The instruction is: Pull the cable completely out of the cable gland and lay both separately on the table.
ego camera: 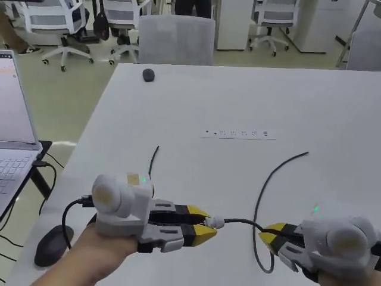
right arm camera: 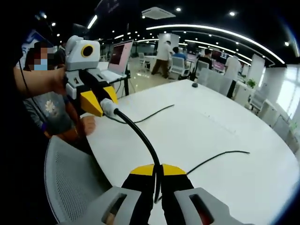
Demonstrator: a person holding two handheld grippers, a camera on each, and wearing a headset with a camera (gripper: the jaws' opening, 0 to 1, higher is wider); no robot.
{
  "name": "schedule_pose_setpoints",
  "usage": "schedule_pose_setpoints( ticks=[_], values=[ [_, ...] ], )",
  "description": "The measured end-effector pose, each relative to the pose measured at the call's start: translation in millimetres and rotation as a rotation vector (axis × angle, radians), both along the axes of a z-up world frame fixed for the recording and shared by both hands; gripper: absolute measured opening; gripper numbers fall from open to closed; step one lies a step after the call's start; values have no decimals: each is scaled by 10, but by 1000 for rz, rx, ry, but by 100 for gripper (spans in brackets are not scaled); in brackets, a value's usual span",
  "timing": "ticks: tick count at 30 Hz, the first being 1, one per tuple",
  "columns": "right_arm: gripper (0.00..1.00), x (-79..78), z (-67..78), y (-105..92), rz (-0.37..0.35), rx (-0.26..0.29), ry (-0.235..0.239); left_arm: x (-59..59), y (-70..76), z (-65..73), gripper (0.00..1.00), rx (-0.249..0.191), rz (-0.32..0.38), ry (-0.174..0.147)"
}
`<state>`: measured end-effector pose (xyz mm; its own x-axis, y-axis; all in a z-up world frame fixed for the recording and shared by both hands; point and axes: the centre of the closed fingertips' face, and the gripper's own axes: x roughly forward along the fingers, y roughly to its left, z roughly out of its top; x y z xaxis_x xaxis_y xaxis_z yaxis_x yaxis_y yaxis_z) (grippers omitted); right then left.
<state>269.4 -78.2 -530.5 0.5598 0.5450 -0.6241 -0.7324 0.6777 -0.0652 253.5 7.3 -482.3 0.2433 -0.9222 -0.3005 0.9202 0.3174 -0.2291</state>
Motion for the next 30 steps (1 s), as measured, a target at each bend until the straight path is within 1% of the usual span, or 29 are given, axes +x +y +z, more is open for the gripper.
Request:
schedule_pose_setpoints(
  ticks=[2,3,5,6,7,8,11,12,13,14,17,18,21,23,26,27,28,30],
  values=[
    [0,-5,-71,-36,-17,-9,9,-9,-7,-30,15,8,-2,9],
    [0,1,-99,-62,-34,-8,14,-17,-17,-43,15,11,-5,2],
    [0,3,-155,-106,-95,33,52,-26,-29,-54,15,6,-6,1],
    [0,12,-185,-128,-126,64,72,-38,-42,-69,15,3,-7,3],
    [0,3,-209,-141,-137,70,86,-48,-51,-79,15,6,-6,3],
    [0,-4,-217,-143,-122,57,74,-54,-56,-86,15,8,-6,4],
    [0,-61,-274,-133,-108,28,66,-114,-67,-182,15,45,-11,2],
    [0,-72,-278,-129,-100,21,57,-126,-66,-199,15,50,-13,2],
    [0,-71,-268,-129,-81,9,25,-136,-62,-210,15,48,-13,5],
    [0,-82,-276,-133,-80,10,19,-140,-50,-226,15,38,-7,17],
    [0,-97,-267,-116,-69,20,5,-118,-11,-268,15,33,11,32],
    [0,-95,-270,-113,-62,13,-3,-108,0,-269,15,30,15,36],
    [0,-99,-257,-98,-34,-22,-29,-105,-5,-251,15,28,13,29],
    [0,-120,-243,-84,-19,-46,-30,-94,-2,-246,15,27,17,27],
    [8,-126,-72,22,16,-59,-83,-91,-2,-244,15,24,17,25],
    [11,-123,-14,71,42,-70,-109,-94,-9,-261,15,33,15,18],
    [12,-140,53,152,76,-80,-128,-98,-13,-267,15,35,13,20],
    [14,-163,111,264,109,-91,-136,-116,-30,-268,15,36,9,21]
  ],
)
